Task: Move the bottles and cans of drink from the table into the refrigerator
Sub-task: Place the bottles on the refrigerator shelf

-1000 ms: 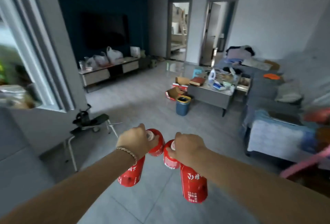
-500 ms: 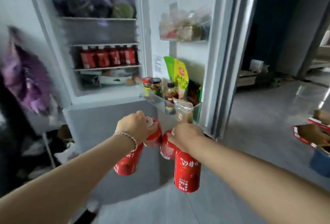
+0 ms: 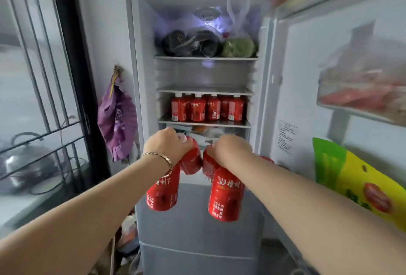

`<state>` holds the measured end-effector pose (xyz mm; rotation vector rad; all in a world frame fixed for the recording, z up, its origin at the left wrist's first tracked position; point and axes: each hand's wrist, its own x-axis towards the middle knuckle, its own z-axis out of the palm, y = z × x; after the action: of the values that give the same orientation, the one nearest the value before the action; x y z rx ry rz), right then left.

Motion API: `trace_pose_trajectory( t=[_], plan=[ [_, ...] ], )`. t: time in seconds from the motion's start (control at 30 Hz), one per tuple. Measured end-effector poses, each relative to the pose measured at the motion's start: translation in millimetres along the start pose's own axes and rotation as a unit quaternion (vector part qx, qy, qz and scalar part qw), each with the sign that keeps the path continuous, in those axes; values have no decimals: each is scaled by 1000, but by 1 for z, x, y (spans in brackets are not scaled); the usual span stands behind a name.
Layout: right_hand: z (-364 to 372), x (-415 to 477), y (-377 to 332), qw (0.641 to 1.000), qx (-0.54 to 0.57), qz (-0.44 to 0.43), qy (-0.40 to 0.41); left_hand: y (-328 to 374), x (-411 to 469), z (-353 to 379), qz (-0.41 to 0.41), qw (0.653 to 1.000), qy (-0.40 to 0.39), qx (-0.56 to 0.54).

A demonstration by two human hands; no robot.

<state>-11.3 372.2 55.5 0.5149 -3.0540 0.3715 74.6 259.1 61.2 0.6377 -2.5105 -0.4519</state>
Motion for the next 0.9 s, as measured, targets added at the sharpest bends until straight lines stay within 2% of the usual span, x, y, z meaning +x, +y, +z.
trace_pose_trajectory(
  t=[0.1, 0.3, 0.5, 0.73, 0.8, 0.9],
  plan=[
    [-2, 53, -16, 999, 13, -21, 23, -15, 51, 6, -11, 1000, 29, 3],
    [-15, 153, -36, 991, -84, -65, 82, -42, 168, 38, 38, 999, 28, 5],
    [-33, 232, -46, 991, -88, 7, 99, -40, 271, 67, 99, 995, -21, -4],
    [-27, 317, -46, 993, -85, 72, 48, -41, 345, 102, 123, 991, -45, 5],
    [-25, 331, -47, 991, -70, 93, 67, -43, 358, 112, 123, 991, -44, 20],
    [-12, 340, -39, 986, 8, 101, 132, -42, 369, 125, 128, 990, -31, 46]
  ],
)
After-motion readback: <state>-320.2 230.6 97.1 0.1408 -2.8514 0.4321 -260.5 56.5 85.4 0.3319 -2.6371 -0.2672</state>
